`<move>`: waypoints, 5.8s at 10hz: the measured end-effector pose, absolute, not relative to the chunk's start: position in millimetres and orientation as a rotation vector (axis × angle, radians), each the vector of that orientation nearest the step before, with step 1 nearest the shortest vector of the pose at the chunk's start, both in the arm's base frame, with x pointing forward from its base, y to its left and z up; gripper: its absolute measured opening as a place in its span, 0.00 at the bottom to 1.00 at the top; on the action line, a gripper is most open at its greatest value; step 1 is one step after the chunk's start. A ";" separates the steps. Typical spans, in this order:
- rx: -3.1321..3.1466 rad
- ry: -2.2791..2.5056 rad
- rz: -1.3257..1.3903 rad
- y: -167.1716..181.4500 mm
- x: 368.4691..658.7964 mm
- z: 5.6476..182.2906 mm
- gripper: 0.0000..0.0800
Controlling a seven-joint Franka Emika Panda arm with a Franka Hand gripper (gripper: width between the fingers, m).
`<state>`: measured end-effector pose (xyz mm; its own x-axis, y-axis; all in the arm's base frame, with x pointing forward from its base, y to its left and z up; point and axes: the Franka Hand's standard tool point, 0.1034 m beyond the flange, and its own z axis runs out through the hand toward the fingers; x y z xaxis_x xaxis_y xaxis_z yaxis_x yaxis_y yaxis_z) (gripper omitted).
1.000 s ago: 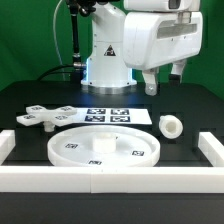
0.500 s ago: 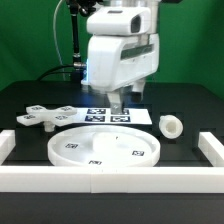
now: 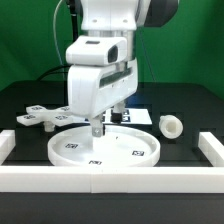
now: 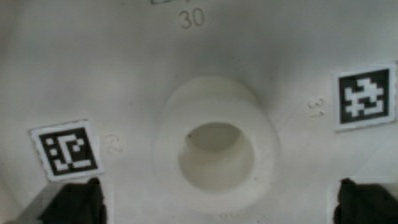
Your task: Assemble round table
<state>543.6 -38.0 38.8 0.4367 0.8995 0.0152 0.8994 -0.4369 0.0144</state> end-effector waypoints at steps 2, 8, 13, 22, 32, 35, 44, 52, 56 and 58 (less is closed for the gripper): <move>2.641 1.689 0.044 -43.6 544.9 30.0 0.81; 2.655 1.682 0.036 -47.4 539.6 20.8 0.81; 2.668 1.671 0.029 -51.5 537.6 17.9 0.50; 2.629 1.721 0.070 -23.9 551.8 19.0 0.50; 2.620 1.766 0.039 29.9 561.4 18.2 0.50; 2.622 1.763 0.039 29.2 561.2 18.0 0.64; 2.959 1.079 0.048 80.8 510.6 65.2 0.81; 2.982 0.994 -0.259 109.7 494.6 66.4 0.81; 2.907 0.616 -0.810 118.9 469.1 63.7 0.81; 2.833 0.603 -1.011 118.8 463.2 62.6 0.81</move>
Offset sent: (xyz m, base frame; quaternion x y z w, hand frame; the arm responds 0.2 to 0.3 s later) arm 0.0022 -0.0016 -0.0088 -0.0008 0.0149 0.0064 0.9999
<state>463.2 118.8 62.6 0.7059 0.3383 -0.6222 0.3870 -0.9200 -0.0612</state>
